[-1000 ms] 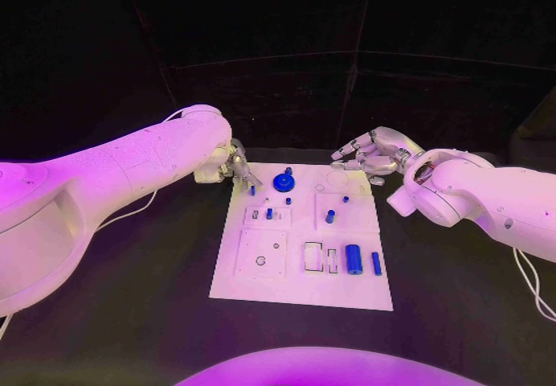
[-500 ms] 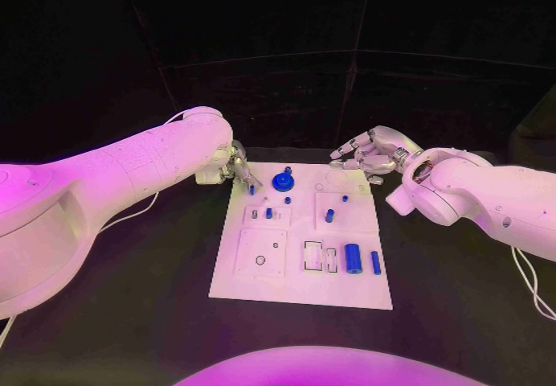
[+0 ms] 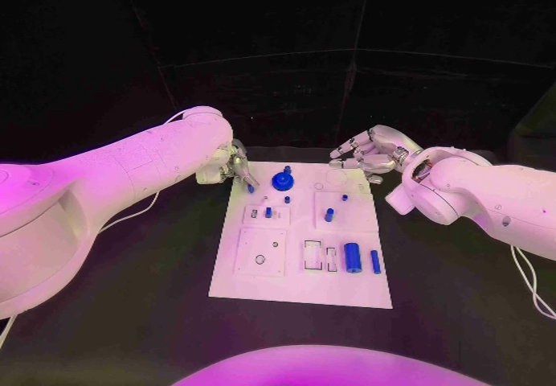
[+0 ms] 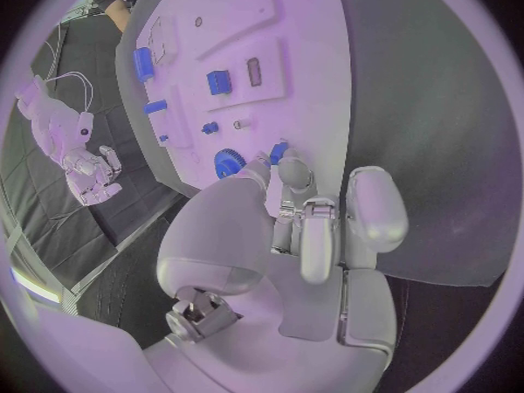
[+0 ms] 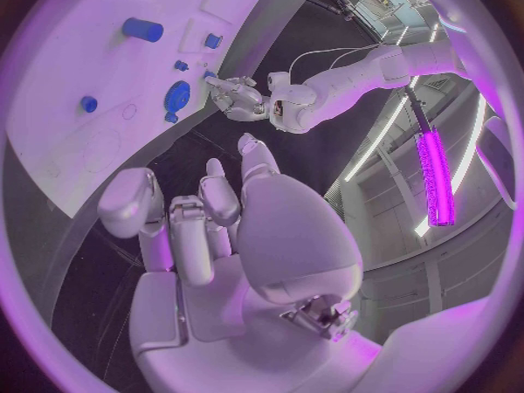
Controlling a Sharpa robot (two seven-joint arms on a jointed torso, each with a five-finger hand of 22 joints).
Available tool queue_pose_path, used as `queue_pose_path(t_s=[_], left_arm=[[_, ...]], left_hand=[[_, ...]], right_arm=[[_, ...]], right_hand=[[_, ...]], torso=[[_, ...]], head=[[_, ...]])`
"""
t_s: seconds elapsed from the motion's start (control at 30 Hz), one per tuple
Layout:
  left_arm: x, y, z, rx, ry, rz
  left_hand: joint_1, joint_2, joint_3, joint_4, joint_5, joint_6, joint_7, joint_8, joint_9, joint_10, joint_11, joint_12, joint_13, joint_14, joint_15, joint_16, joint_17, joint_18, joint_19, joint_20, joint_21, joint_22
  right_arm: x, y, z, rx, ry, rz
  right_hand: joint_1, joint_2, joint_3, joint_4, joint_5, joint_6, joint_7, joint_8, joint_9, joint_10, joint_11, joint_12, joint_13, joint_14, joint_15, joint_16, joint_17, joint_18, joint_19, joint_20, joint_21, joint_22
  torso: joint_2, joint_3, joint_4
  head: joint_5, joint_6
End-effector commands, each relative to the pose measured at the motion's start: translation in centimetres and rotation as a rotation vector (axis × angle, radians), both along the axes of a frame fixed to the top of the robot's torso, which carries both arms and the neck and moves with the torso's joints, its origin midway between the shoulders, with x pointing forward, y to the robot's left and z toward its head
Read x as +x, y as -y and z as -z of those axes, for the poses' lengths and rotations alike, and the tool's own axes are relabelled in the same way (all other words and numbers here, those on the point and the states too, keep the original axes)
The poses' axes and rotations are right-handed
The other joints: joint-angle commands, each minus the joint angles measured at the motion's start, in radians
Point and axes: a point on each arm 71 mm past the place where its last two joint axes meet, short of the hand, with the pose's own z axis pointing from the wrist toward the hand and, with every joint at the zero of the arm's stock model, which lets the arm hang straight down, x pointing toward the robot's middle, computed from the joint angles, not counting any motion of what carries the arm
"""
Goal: Assemble the parts on the task board
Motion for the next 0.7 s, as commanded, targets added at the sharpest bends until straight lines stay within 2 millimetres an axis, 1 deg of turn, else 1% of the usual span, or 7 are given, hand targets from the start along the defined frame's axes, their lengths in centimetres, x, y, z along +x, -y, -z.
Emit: queue_pose_path(t_s=[0.03, 0.13, 0.23, 0.37, 0.4, 0.53, 0.7], left_arm=[[0.2, 0.2, -0.3, -0.031, 0.04, 0.009], [0.2, 0.2, -0.3, -0.051, 0.047, 0.008], [0.1, 0.1, -0.4, -0.073, 0.049, 0.006], [-0.1, -0.1, -0.5, -0.084, 0.056, 0.005], [-0.2, -0.2, -0.5, -0.086, 0.058, 0.005], [-0.5, -0.7, -0.9, -0.101, 0.094, -0.004], [-1.3, -1.1, -1.5, -0.123, 0.14, -0.006]], left_hand=[[0.069, 0.023, 0.06, -0.047, -0.003, -0.008, -0.008, -0.009, -0.005, -0.01, -0.006, -0.015, -0.008, 0.102, -0.006, 0.003, 0.263, 0.008, 0.001, -0.006, -0.001, 0.001], [0.103, 0.017, 0.142, -0.09, -0.002, -0.017, 0.001, -0.013, -0.009, -0.019, 0.001, -0.035, -0.026, 0.102, -0.001, 0.003, 0.263, 0.006, 0.001, -0.006, -0.002, 0.002], [0.051, -0.035, 0.28, -0.118, -0.003, -0.018, 0.01, -0.005, -0.009, -0.009, 0.006, -0.047, -0.041, 0.102, 0.007, 0.003, 0.263, 0.007, 0.0, 0.002, -0.003, 0.004], [0.005, -0.059, 0.372, -0.131, -0.007, -0.015, 0.01, 0.007, -0.005, -0.003, 0.009, -0.049, -0.048, 0.102, 0.007, 0.002, 0.262, 0.007, 0.0, 0.004, -0.005, 0.005], [-0.021, -0.081, 0.415, -0.144, -0.005, -0.019, 0.011, 0.014, -0.002, 0.001, 0.009, -0.047, -0.049, 0.102, 0.008, 0.002, 0.262, 0.007, 0.0, 0.004, -0.005, 0.007], [-0.066, -0.1, 0.493, -0.164, 0.0, -0.019, 0.01, 0.032, 0.005, 0.01, 0.007, -0.04, -0.047, 0.102, 0.008, 0.002, 0.262, 0.007, 0.002, 0.004, -0.005, 0.011], [-0.076, -0.108, 0.511, -0.173, 0.001, -0.018, 0.007, 0.039, 0.008, 0.017, 0.006, -0.032, -0.04, 0.102, 0.007, 0.002, 0.262, 0.006, 0.004, 0.004, -0.002, 0.015]], right_arm=[[0.0, -0.1, -0.2, 0.003, 0.004, -0.009], [0.0, -0.1, -0.1, 0.002, 0.004, -0.009], [0.0, -0.1, -0.1, 0.001, 0.002, -0.009], [0.0, 0.0, -0.1, 0.0, 0.0, -0.008], [0.0, 0.0, -0.1, -0.001, -0.001, -0.008], [0.0, 0.2, -0.1, -0.002, -0.002, -0.005], [0.0, 0.3, -0.1, -0.003, -0.002, -0.002]], right_hand=[[0.009, 0.003, 0.002, -0.006, 0.006, -0.007, 0.0, 0.005, 0.0, -0.002, 0.001, 0.001, 0.0, 0.104, 0.006, 0.003, 0.263, 0.005, -0.003, 0.0, -0.004, 0.0], [0.009, 0.003, 0.002, -0.006, 0.006, -0.007, 0.0, 0.005, 0.0, -0.002, 0.001, 0.002, 0.0, 0.104, 0.006, 0.003, 0.263, 0.005, -0.003, 0.0, -0.005, -0.001], [0.009, 0.003, 0.002, -0.006, 0.006, -0.007, 0.0, 0.005, 0.0, -0.002, 0.001, 0.002, 0.0, 0.104, 0.006, 0.003, 0.263, 0.005, -0.003, 0.0, -0.005, -0.001], [0.009, 0.003, 0.002, -0.006, 0.006, -0.007, 0.0, 0.005, 0.0, -0.002, 0.001, 0.002, 0.0, 0.104, 0.006, 0.003, 0.263, 0.005, -0.003, 0.0, -0.005, -0.001], [0.009, 0.003, 0.002, -0.006, 0.006, -0.007, 0.0, 0.005, 0.0, -0.002, 0.001, 0.002, 0.0, 0.104, 0.006, 0.003, 0.263, 0.005, -0.003, 0.0, -0.005, -0.001], [0.008, 0.003, 0.001, -0.005, 0.006, -0.007, 0.0, 0.005, 0.0, -0.002, 0.001, 0.001, 0.0, 0.104, 0.006, 0.003, 0.263, 0.005, -0.003, 0.0, -0.005, -0.001], [0.008, 0.003, 0.001, -0.005, 0.006, -0.007, 0.0, 0.005, 0.0, -0.002, 0.001, 0.001, -0.001, 0.104, 0.006, 0.003, 0.263, 0.005, -0.003, 0.0, -0.005, -0.001]], torso=[[0.0, -0.0002, 0.0006], [0.0, -0.0003, 0.0008], [0.0, -0.0001, 0.0011], [-0.002, 0.0005, 0.0021], [-0.002, 0.0007, 0.0023], [-0.003, 0.0012, 0.0046], [-0.005, 0.0026, 0.0081]], head=[[-0.001, -0.001], [-0.001, -0.003], [-0.001, -0.004], [-0.001, -0.004], [-0.001, -0.005], [0.0, -0.005], [0.0, -0.005]])
